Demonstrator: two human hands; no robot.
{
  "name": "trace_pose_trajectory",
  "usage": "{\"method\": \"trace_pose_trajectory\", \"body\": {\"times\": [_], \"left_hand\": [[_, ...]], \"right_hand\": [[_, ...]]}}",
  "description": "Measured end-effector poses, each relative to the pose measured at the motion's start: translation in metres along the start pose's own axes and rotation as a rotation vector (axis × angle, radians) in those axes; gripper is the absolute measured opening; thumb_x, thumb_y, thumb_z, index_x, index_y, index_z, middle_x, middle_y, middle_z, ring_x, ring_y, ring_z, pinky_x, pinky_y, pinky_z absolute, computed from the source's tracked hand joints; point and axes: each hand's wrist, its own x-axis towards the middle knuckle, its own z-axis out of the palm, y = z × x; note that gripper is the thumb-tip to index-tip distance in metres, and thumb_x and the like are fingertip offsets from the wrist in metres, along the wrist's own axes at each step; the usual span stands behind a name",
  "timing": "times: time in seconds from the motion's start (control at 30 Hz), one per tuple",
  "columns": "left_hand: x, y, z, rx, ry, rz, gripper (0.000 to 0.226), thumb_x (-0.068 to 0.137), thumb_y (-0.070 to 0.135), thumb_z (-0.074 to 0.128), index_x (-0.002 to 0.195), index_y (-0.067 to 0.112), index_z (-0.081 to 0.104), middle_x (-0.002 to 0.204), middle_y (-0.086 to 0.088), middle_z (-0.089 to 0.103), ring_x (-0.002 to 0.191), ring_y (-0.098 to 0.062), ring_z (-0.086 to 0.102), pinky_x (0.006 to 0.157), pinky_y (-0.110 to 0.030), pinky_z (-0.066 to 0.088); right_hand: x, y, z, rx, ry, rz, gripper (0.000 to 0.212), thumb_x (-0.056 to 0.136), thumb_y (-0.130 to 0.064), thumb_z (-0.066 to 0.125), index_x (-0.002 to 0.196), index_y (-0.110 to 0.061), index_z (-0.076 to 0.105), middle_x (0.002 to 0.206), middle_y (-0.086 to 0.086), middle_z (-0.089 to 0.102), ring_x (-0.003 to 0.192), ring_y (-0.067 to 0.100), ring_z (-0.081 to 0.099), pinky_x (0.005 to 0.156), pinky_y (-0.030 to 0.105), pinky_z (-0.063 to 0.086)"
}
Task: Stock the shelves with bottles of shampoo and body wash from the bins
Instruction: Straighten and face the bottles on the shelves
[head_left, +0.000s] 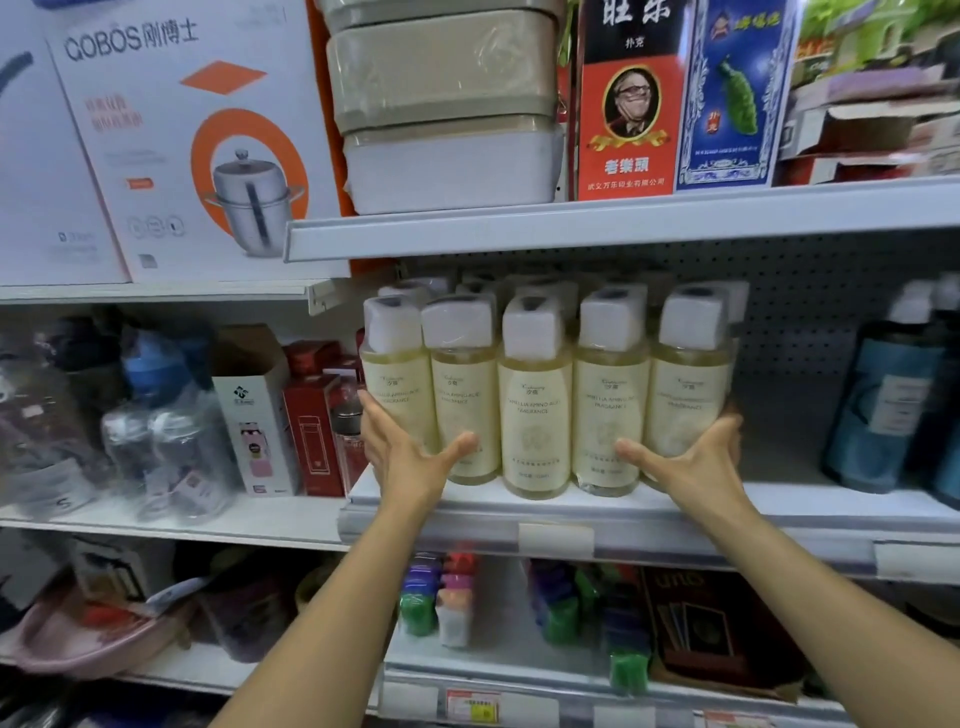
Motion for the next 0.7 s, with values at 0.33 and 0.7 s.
{"method": "trace_pose_trajectory", "body": {"times": [0.33, 0.7], "left_hand": [[-0.020, 0.007, 0.008, 0.051, 0.096, 0.085, 0.144, 0.060, 0.068, 0.080, 0.154, 0.030, -0.022, 0.164, 0.007, -0.017, 0.153, -0.018, -0.008, 0.124, -0.053, 0.002], [-0.069, 0.031, 0.063, 0.095, 0.095, 0.322, 0.082, 0.074, 0.027, 0.086, 0.138, 0.030, 0.035, 0.129, 0.006, 0.044, 0.110, -0.015, 0.055, 0.090, -0.039, 0.056]], "right_hand": [[-0.001, -0.001, 0.003, -0.056, 0.012, 0.042, 0.129, 0.043, -0.066, 0.088, 0.142, -0.023, 0.019, 0.141, 0.004, 0.038, 0.132, 0.027, 0.040, 0.107, 0.055, 0.041], [-0.001, 0.008, -0.002, -0.010, 0.002, -0.003, 0.084, 0.083, -0.040, 0.073, 0.143, -0.011, 0.023, 0.138, 0.011, 0.037, 0.132, 0.029, 0.036, 0.109, 0.050, 0.037]]}}
